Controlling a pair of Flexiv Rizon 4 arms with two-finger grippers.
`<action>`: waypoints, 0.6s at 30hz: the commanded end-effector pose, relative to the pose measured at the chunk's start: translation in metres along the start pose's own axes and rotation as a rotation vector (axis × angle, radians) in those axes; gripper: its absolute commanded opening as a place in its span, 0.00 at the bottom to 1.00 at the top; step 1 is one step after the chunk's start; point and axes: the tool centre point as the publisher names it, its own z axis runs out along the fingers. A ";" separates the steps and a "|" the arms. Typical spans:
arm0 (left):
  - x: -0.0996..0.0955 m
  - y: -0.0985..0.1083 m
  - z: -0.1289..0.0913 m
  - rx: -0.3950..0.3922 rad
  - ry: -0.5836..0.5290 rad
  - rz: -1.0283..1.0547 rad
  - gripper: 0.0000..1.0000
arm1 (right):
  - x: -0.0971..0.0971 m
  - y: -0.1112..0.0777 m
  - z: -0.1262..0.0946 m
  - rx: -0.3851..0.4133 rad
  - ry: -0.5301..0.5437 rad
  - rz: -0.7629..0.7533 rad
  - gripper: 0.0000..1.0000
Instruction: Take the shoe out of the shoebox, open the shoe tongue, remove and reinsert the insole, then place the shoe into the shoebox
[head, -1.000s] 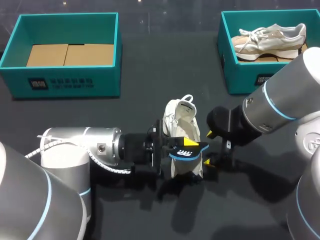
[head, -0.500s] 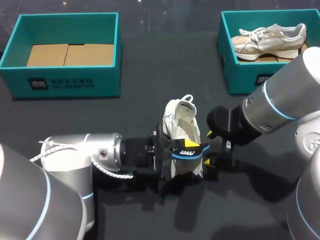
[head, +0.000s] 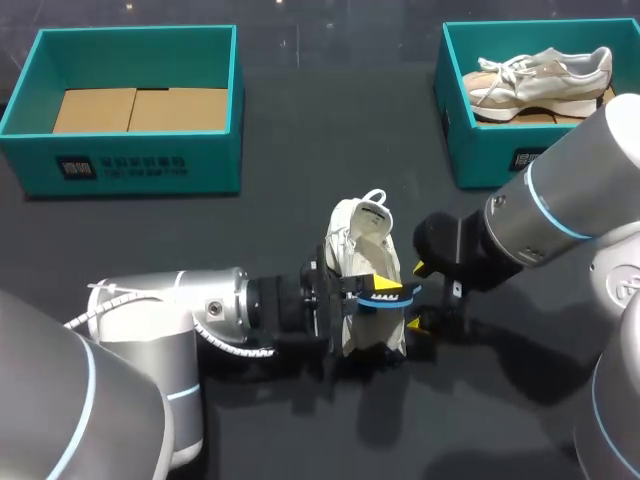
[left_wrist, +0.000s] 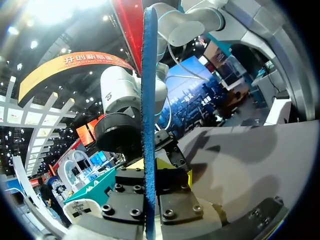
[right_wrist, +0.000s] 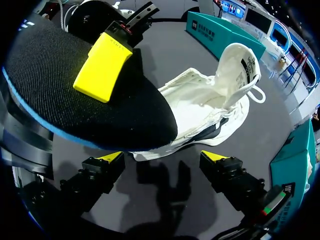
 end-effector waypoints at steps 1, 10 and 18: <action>-0.002 0.009 0.004 -0.005 -0.004 -0.002 0.00 | 0.001 -0.001 0.000 -0.001 -0.003 0.000 1.00; -0.004 0.024 0.003 -0.022 -0.005 -0.013 0.00 | 0.001 -0.001 0.000 -0.001 -0.003 0.000 1.00; -0.002 0.035 -0.001 -0.047 0.011 -0.005 0.00 | 0.001 -0.001 0.000 -0.001 -0.003 0.000 1.00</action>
